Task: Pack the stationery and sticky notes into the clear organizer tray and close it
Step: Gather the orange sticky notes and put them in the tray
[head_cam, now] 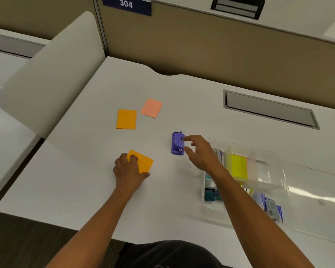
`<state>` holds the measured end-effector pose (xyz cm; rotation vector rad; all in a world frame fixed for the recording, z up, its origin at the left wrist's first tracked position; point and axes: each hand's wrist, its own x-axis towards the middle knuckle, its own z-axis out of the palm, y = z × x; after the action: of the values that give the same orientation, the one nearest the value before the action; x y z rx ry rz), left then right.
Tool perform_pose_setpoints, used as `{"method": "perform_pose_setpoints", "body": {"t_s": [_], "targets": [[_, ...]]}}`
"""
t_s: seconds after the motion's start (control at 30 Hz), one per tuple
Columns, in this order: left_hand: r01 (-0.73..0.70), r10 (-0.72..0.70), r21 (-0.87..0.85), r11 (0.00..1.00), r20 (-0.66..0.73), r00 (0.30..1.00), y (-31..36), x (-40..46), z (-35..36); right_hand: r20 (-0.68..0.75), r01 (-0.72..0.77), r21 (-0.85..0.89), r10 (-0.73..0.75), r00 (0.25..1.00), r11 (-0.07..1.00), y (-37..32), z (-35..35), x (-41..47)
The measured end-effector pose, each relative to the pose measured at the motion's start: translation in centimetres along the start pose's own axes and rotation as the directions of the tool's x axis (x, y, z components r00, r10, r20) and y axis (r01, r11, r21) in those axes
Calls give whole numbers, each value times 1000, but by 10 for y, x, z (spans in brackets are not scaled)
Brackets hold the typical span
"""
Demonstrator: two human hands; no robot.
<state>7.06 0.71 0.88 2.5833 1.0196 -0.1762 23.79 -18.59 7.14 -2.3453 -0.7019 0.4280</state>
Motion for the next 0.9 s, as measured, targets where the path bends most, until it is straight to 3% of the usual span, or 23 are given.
{"method": "perform_pose_setpoints", "body": {"t_s": [0.17, 0.33, 0.47, 0.7, 0.9], "targets": [[77, -75, -23, 997, 81, 994, 2, 20, -11, 20, -23, -7, 23, 1000, 1000, -19, 13, 20], [144, -103, -407, 902, 122, 987, -10, 44, -21, 31, -26, -15, 26, 999, 1000, -33, 17, 36], [121, -75, -526, 842, 107, 991, -19, 67, -33, 69, -52, -45, 55, 996, 998, -40, 17, 53], [125, -123, -653, 747, 48, 991, -23, 115, -59, 131, -42, -113, 57, 990, 993, -47, 28, 93], [101, -125, -622, 777, 6, 992, -27, 155, -71, 172, 34, -185, -1, 985, 982, -58, 42, 135]]}}
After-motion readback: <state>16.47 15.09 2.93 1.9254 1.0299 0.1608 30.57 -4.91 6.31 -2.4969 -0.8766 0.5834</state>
